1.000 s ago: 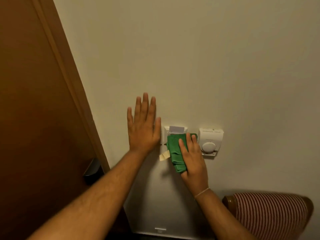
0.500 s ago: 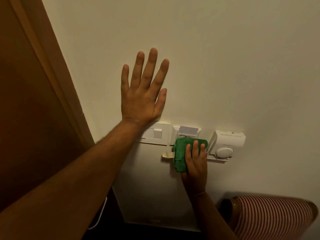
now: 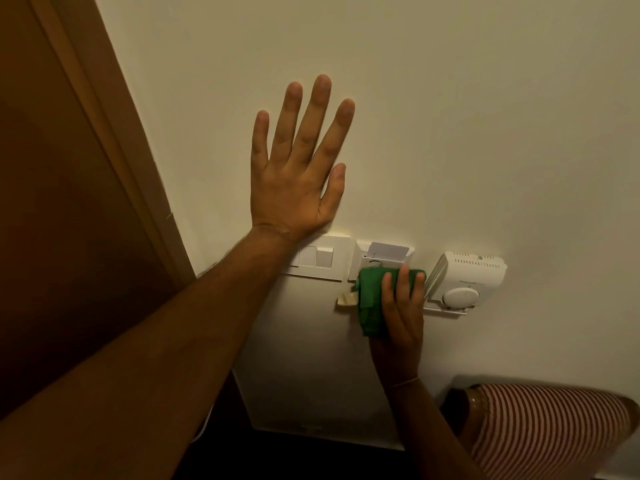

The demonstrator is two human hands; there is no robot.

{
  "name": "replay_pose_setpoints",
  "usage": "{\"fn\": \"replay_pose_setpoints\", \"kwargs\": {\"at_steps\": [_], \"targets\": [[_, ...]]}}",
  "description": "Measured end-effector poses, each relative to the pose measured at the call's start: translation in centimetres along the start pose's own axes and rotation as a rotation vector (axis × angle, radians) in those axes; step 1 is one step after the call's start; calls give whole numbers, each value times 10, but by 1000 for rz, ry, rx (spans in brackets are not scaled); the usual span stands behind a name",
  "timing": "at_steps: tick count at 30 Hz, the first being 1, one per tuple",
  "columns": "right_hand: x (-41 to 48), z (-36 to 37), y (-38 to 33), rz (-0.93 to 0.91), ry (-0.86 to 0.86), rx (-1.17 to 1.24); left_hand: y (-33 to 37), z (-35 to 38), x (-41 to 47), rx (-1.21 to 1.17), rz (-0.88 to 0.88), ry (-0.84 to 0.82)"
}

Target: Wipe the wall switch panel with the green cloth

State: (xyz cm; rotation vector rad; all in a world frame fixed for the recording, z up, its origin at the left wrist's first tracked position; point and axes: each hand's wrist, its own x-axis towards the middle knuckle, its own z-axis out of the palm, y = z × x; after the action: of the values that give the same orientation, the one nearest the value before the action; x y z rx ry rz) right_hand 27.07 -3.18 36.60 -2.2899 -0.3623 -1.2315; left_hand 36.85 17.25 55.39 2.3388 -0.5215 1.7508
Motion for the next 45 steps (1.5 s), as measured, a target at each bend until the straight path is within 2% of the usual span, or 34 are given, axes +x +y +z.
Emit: {"fn": "replay_pose_setpoints", "kwargs": {"at_steps": [7,13,18,23,26,28,31,33,39,42,45], "targets": [[15,0,-6,16,37,39,-1,1,2,-2,-9,-7],[0,-3,1,-24,-21,-23,-3,1,2,5,1,12],[20,0,-18,53,79,88,-2,3,1,4,-1,14],[26,24,-45,-115,57,-99,-1,4,3,-6,0,19],[25,22,-38,-153,54,-152,-3,3,0,6,4,17],[20,13,-28,-91,88,-133,-3,2,0,8,5,10],[14,3,-17,112,141,-47,-2,2,1,12,3,-4],[16,6,-21,158,155,0,-3,3,2,12,3,-9],[30,26,-46,-129,77,-118,-2,3,1,18,2,-3],[27,23,-36,-157,71,-161,-3,1,0,28,-4,-4],[18,18,-28,-96,91,-173,-2,-1,0,22,-3,-9]]}}
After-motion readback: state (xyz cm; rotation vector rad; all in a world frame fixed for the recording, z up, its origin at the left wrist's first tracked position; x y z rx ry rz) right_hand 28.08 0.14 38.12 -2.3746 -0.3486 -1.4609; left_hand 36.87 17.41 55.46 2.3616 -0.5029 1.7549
